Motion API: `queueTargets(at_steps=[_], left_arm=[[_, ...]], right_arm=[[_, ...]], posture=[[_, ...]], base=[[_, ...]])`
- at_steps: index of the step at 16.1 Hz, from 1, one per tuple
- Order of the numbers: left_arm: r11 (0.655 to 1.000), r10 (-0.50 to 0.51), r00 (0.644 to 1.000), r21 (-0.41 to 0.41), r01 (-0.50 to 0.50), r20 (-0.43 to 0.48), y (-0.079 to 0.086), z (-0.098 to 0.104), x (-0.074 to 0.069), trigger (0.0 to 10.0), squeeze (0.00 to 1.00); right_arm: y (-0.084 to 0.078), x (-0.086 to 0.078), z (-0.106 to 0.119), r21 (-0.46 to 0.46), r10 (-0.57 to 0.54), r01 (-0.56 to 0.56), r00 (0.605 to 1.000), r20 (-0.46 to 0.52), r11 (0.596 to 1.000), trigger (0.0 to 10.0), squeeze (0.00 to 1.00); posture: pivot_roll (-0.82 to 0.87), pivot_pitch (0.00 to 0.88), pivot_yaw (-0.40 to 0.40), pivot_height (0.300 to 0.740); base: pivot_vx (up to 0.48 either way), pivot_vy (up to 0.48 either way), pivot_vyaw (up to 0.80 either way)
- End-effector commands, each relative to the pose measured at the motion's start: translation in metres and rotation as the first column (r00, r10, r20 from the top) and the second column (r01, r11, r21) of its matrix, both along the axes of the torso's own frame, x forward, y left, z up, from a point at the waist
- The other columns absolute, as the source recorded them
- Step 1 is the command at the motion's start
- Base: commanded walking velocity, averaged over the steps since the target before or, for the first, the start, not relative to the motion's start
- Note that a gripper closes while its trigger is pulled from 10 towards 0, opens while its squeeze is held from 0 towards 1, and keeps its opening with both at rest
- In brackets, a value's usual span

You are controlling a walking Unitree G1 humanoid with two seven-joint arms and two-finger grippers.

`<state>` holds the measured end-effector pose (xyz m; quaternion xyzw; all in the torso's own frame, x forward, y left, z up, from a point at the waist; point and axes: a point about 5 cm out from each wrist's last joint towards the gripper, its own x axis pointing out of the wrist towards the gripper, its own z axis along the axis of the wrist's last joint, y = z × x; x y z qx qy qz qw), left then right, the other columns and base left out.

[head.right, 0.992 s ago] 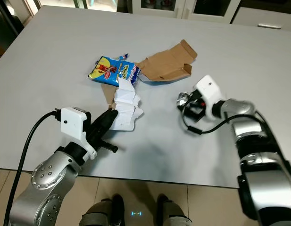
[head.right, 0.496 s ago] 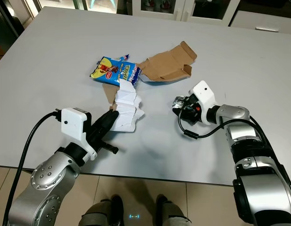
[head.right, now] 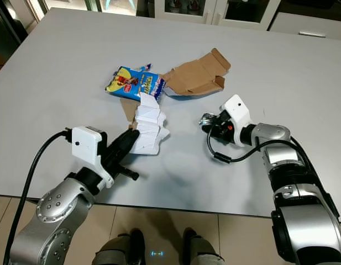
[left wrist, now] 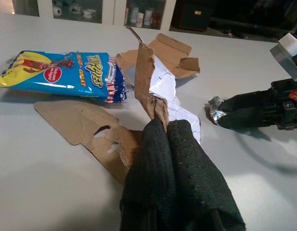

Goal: Picking trash to rubbish bin

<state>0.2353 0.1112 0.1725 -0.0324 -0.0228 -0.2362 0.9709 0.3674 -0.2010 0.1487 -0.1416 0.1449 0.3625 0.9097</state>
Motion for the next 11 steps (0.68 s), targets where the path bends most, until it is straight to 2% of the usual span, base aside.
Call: queueTargets(at_steps=[1, 11], left_arm=[[1.000, -0.014, 1.000, -0.006, 0.014, -0.001, -0.0033, 0.0006, -0.0030, 0.0, 0.00], [1.000, -0.011, 1.000, -0.008, 0.011, 0.000, -0.0029, 0.0008, -0.0023, 0.0, 0.00]], right_arm=[[-0.0010, -0.0086, -0.0211, -0.004, 0.001, -0.001, 0.996, -0.089, 1.000, 0.0, 0.00], [0.0003, -0.0065, -0.0187, 0.013, -0.016, 0.016, 0.998, -0.069, 1.000, 0.0, 0.00]], posture=[[-0.03, 0.220, -0.038, 0.740], [-0.03, 0.221, -0.035, 0.740]], base=[[0.000, 0.000, 0.00], [0.000, 0.000, 0.00]])
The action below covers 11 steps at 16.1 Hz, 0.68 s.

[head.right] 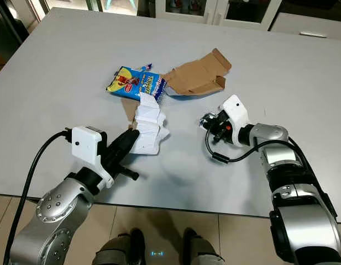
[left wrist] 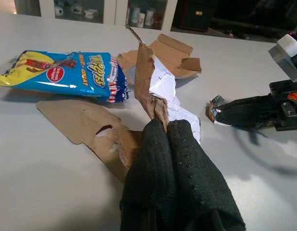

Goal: Picking trash to rubbish bin

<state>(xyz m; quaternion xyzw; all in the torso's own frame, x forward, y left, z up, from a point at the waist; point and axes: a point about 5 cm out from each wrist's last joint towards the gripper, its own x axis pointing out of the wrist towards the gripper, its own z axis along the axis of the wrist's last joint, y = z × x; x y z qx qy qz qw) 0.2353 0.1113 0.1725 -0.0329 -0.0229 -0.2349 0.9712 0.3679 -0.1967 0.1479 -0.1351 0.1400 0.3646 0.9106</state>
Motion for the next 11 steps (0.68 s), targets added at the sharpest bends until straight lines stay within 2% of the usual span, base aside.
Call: queueTargets(at_steps=[1, 5, 8, 11], left_arm=[[1.000, -0.005, 1.000, -0.005, 0.005, 0.002, -0.002, 0.001, -0.002, 0.0, 0.00], [0.992, 0.122, 0.992, -0.003, -0.122, 0.035, 0.013, 0.003, 0.010, 0.0, 0.00], [0.968, 0.248, 0.966, 0.013, -0.250, 0.077, 0.029, 0.007, 0.019, 0.0, 0.00], [0.954, 0.295, 0.950, 0.019, -0.298, 0.102, 0.036, 0.009, 0.026, 0.0, 0.00]], right_arm=[[-0.004, -0.005, -0.014, 0.012, -0.033, 0.033, 0.998, -0.054, 0.999, 0.0, 0.00], [0.006, 0.003, -0.004, 0.098, -0.108, 0.105, 0.994, 0.017, 0.990, 0.0, 0.00], [0.014, 0.005, 0.000, 0.147, -0.134, 0.125, 0.990, 0.053, 0.981, 0.0, 0.00], [0.016, 0.013, 0.018, 0.213, -0.222, 0.190, 0.965, 0.137, 0.958, 0.0, 0.00]], posture=[[-0.03, 0.220, -0.035, 0.740], [-0.04, 0.204, -0.030, 0.740], [-0.04, 0.185, -0.022, 0.740], [-0.04, 0.165, -0.013, 0.740]], base=[[0.000, 0.000, 0.00], [0.000, 0.000, 0.00], [0.000, 0.000, 0.00], [0.000, 0.000, 0.00]])
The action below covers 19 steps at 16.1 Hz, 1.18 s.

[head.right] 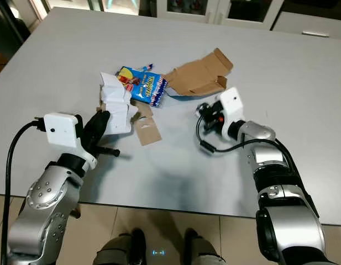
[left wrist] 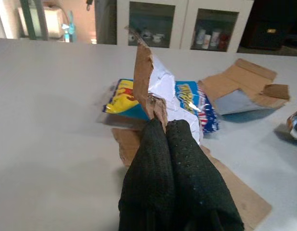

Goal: Picking trash to rubbish bin

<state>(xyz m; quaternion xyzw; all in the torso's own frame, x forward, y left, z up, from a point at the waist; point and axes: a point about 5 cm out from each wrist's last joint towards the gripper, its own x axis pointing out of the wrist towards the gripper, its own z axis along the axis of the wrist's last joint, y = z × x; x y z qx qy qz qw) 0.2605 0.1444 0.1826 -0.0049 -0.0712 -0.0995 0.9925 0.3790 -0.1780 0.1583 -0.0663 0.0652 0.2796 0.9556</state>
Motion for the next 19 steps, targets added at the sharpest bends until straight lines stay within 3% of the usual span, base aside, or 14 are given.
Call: queueTargets(at_steps=[1, 7, 8, 12, 19], left_arm=[[0.999, 0.040, 0.999, 0.010, -0.040, 0.007, 0.005, 0.000, 0.003, 0.0, 0.00], [0.996, 0.081, 0.996, 0.022, -0.082, 0.035, 0.003, 0.006, 0.010, 0.0, 0.00], [0.996, 0.079, 0.996, 0.025, -0.080, 0.039, 0.002, 0.007, 0.012, 0.0, 0.00], [0.997, 0.074, 0.996, 0.026, -0.075, 0.041, -0.001, 0.008, 0.015, 0.0, 0.00], [0.998, 0.065, 0.997, 0.025, -0.066, 0.036, -0.004, 0.009, 0.018, 0.0, 0.00]], right_arm=[[-0.004, 0.004, 0.016, 0.050, -0.053, 0.050, 0.996, 0.070, 0.998, 0.0, 0.00], [-0.003, 0.009, 0.048, 0.113, -0.118, 0.099, 0.976, 0.181, 0.989, 0.0, 0.00], [0.000, 0.008, 0.050, 0.131, -0.128, 0.103, 0.973, 0.195, 0.986, 10.0, 0.00], [0.002, 0.003, 0.042, 0.150, -0.184, 0.157, 0.964, 0.191, 0.976, 10.0, 0.00], [0.013, -0.004, 0.032, 0.150, -0.192, 0.168, 0.969, 0.159, 0.974, 10.0, 0.00]], posture=[[-0.04, 0.161, -0.012, 0.740], [-0.05, 0.132, -0.001, 0.740], [-0.05, 0.124, 0.006, 0.740], [-0.06, 0.117, 0.015, 0.740], [-0.05, 0.132, 0.031, 0.740]], base=[[0.000, 0.000, 0.00], [0.000, 0.000, 0.00], [0.000, 0.000, 0.00], [0.000, 0.000, 0.00], [0.000, 0.000, -0.75]])
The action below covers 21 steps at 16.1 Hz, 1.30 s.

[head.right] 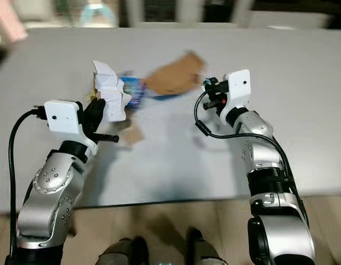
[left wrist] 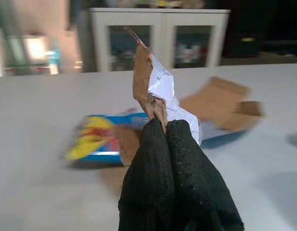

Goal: Picking trash to rubbish bin

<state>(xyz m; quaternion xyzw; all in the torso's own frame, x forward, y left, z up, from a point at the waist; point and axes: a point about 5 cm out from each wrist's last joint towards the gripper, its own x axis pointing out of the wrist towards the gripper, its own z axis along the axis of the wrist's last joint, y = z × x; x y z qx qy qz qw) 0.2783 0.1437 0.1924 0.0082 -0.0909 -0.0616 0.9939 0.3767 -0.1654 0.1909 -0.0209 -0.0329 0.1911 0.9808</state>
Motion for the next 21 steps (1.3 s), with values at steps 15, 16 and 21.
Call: queueTargets(at_steps=[15, 16, 21], left_arm=[[1.000, -0.018, 1.000, -0.014, 0.017, -0.026, -0.0037, -0.0036, 0.0016, 0.0, 0.00], [1.000, -0.018, 0.999, -0.015, 0.017, -0.028, -0.0037, -0.0038, 0.0017, 0.0, 0.00], [1.000, -0.015, 0.999, -0.018, 0.014, -0.030, -0.0032, -0.0042, 0.0025, 0.0, 0.00]], right_arm=[[0.0027, -0.0035, 0.0019, 0.006, -0.011, 0.011, 1.000, -0.008, 1.000, 10.0, 0.00], [0.0030, -0.0035, 0.0019, 0.007, -0.011, 0.011, 1.000, -0.008, 1.000, 10.0, 0.00], [0.0051, -0.0032, 0.0028, 0.011, -0.009, 0.009, 1.000, -0.007, 1.000, 10.0, 0.00]], posture=[[-0.06, 0.133, 0.034, 0.740], [-0.06, 0.132, 0.034, 0.740], [-0.05, 0.133, 0.033, 0.740]], base=[[0.000, 0.000, -0.74], [0.000, 0.000, -0.74], [0.000, 0.000, -0.74]])
